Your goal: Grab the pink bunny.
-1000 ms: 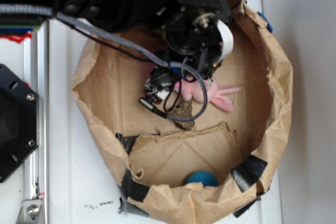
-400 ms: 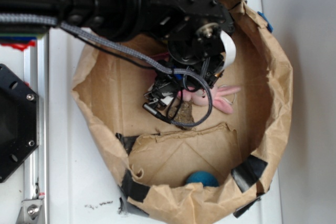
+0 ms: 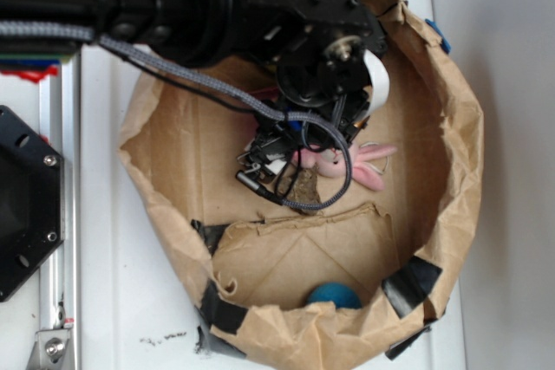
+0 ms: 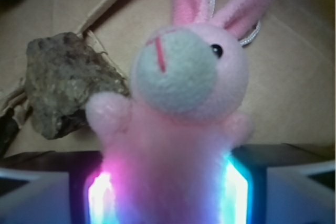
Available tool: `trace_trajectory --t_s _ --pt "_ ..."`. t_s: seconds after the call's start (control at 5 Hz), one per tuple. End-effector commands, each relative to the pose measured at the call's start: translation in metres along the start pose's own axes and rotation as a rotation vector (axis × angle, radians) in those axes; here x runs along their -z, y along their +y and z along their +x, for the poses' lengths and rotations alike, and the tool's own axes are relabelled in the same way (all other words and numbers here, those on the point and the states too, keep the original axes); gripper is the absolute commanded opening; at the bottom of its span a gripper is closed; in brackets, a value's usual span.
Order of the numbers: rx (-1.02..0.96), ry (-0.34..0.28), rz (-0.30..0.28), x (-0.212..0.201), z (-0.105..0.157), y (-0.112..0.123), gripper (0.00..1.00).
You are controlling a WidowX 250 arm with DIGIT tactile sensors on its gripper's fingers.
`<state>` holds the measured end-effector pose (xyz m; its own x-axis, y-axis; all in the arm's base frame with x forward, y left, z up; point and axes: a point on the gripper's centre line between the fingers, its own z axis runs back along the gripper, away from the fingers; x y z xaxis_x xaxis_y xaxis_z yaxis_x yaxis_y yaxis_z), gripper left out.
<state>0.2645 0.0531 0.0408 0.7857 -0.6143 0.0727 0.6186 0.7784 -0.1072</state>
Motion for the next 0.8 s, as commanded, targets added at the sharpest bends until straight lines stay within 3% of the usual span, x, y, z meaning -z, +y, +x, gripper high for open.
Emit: trace_trajectory --t_s 0.0,0.2,0.4,0.6 --pt "-0.099 -0.038 0.072 -0.071 -0.019 -0.019 0.00" --pt "-0.231 -0.076 0.104 -0.115 -0.018 -0.022 0.00" --pt "-0.362 -0.120 0.103 -0.135 -0.012 -0.027 0.00" --pt "-0.448 -0.123 0.130 -0.145 0.002 -0.028 0.00"
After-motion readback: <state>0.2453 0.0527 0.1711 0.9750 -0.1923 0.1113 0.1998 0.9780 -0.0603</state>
